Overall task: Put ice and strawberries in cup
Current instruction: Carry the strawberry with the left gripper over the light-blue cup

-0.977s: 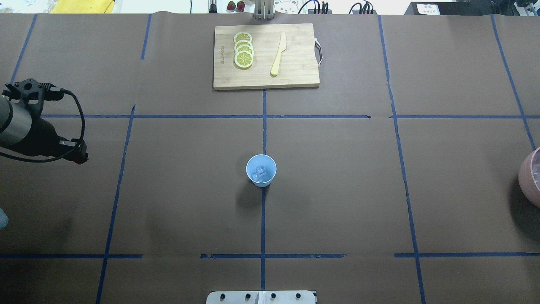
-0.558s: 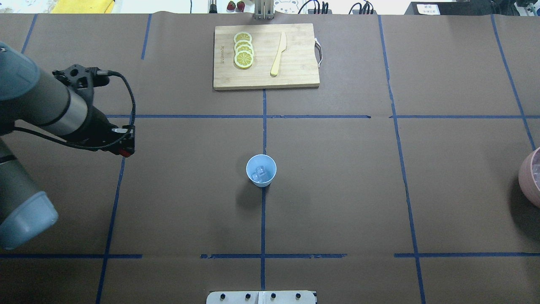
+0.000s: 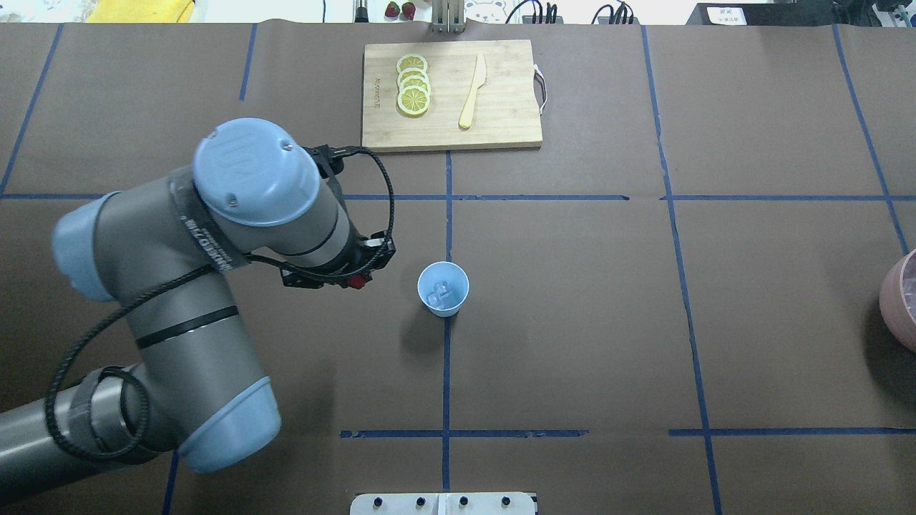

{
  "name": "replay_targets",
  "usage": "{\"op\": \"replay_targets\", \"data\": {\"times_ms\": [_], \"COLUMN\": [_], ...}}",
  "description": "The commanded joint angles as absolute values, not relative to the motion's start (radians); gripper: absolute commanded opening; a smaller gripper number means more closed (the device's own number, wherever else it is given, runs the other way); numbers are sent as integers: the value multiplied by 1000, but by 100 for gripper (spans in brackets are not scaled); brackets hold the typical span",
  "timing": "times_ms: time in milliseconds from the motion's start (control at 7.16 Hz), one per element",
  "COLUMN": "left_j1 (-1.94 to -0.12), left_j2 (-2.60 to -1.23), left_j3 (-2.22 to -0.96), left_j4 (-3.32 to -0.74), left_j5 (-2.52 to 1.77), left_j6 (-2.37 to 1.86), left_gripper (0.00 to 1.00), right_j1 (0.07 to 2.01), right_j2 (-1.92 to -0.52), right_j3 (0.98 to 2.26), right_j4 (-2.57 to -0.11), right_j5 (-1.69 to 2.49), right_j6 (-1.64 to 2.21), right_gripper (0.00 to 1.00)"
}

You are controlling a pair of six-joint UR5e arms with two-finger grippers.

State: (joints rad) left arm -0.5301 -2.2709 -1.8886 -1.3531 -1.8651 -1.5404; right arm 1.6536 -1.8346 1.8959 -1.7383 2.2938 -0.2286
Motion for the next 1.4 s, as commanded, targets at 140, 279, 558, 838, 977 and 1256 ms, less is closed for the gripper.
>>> {"op": "replay_targets", "data": {"times_ms": [140, 279, 558, 838, 977, 1256], "left_j1": [-479, -476, -466, -466, -466, -488], "left_j2": [-2448, -2450, -2451, -2453, -2451, -2409], "left_j3": [-1674, -1674, -1674, -1677, -1683, -1712], "left_j4": [-1364, -1365, -1368, -1370, -1370, -1356], "left_j5": [-1815, -1815, -1816, -1818, -1819, -1824], "left_j6": [-1618, -1621, -1621, -1618, -1609, -1481], "left_gripper": [6, 8, 69, 100, 100, 100], "right_j1": [1654, 1654, 1654, 1654, 1654, 1654], "right_j2": [-1835, -1835, -1835, -1835, -1833, -1835], "right_j3": [1896, 1896, 1896, 1896, 1896, 1898], "right_j4": [-1738, -1738, -1738, -1738, -1738, -1738], "right_j5": [2293, 2293, 2293, 2293, 2293, 2295], "right_j6": [-229, -229, -229, -229, -229, -227], "right_gripper": [99, 99, 99, 99, 99, 99]}}
